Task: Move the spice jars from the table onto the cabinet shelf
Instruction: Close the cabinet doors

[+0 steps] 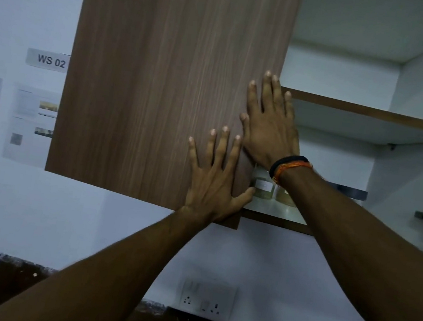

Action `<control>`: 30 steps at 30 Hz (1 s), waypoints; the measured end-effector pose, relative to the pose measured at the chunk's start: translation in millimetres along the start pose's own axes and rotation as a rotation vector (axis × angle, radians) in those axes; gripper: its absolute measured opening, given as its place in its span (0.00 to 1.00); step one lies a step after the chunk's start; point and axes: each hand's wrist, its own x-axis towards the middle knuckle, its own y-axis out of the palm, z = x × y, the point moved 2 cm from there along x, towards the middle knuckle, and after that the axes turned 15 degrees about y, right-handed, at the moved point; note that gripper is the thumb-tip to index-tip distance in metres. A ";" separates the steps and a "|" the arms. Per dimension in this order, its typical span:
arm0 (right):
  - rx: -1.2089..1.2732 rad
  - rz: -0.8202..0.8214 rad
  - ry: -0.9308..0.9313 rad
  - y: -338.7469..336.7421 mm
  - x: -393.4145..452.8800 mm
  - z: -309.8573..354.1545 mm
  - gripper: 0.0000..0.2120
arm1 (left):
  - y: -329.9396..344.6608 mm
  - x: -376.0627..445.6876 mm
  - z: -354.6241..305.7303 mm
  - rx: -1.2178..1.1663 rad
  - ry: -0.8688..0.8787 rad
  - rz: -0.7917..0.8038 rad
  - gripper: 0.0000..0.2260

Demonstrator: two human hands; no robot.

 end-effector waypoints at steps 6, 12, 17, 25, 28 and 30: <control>-0.005 0.064 0.008 13.8 8.0 -4.8 0.31 | 19.3 6.1 2.1 -0.008 -0.008 0.020 0.47; -0.006 0.070 0.025 22.9 10.0 -2.1 0.31 | 26.6 9.0 5.2 -0.014 -0.003 0.024 0.47; -0.033 0.077 0.028 13.8 6.9 -3.8 0.31 | 25.3 10.3 2.9 -0.021 0.004 0.029 0.47; -0.021 0.196 0.005 -16.4 0.0 0.0 0.32 | 14.5 11.0 -0.4 -0.045 -0.044 0.149 0.49; -0.021 0.170 0.016 -30.6 -13.7 -11.9 0.23 | 9.0 18.0 -16.0 -0.133 -0.058 0.181 0.48; -0.059 0.158 0.036 -39.6 -21.7 -22.6 0.20 | 4.1 24.8 -29.8 -0.173 -0.041 0.197 0.47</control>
